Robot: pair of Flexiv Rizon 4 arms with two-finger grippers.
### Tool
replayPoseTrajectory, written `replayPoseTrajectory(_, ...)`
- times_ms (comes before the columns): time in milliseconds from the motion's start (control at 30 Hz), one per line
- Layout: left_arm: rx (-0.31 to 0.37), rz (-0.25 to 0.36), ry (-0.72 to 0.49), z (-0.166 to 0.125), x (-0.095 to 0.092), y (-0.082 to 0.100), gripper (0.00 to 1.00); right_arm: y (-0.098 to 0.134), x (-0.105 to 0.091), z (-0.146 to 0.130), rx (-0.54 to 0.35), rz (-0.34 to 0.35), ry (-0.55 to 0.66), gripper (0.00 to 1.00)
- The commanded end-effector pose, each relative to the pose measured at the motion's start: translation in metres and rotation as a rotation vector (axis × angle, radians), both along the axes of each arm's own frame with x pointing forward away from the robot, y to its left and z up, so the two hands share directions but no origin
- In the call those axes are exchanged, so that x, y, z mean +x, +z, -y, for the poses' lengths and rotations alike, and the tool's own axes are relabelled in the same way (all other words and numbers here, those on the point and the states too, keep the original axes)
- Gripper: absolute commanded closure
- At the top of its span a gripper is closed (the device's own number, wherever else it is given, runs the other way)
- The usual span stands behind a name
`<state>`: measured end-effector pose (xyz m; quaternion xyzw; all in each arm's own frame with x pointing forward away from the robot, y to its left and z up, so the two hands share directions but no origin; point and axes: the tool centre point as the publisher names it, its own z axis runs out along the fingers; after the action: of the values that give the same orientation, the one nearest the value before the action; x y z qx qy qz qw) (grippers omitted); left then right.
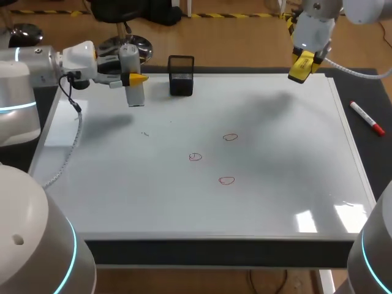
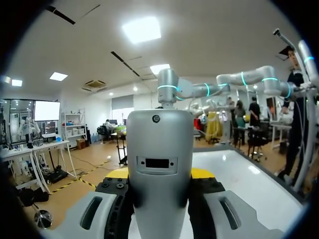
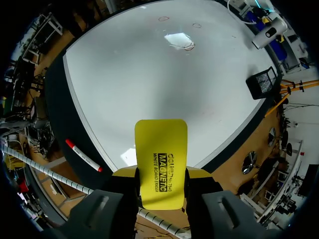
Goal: Pick up the inspection probe, press it on each red-marked spot on the whiteboard one by one, put down the probe, pick up the eraser, and wipe off all the red marks.
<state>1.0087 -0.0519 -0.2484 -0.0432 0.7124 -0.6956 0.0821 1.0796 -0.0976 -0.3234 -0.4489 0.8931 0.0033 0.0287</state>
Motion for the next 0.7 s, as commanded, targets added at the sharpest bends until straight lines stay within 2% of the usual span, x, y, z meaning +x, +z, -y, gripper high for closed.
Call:
replayPoseTrajectory(33,-0.003,0.002,-0.004,-0.0005,0.0002,0.0007,1.0,0.0011,0.0002,0.0006,-0.003,-0.001,0.002,1.0)
replayPoseTrajectory(633,-0.003,0.002,-0.004,-0.0005,0.0002,0.0007,1.0,0.0011,0.0002,0.0006,-0.003,-0.001,0.002,1.0)
replayPoseTrajectory(700,-0.003,0.002,-0.004,-0.0005,0.0002,0.0007,1.0,0.0024,-0.0043,-0.0054,-0.001,0.0,0.013,1.0)
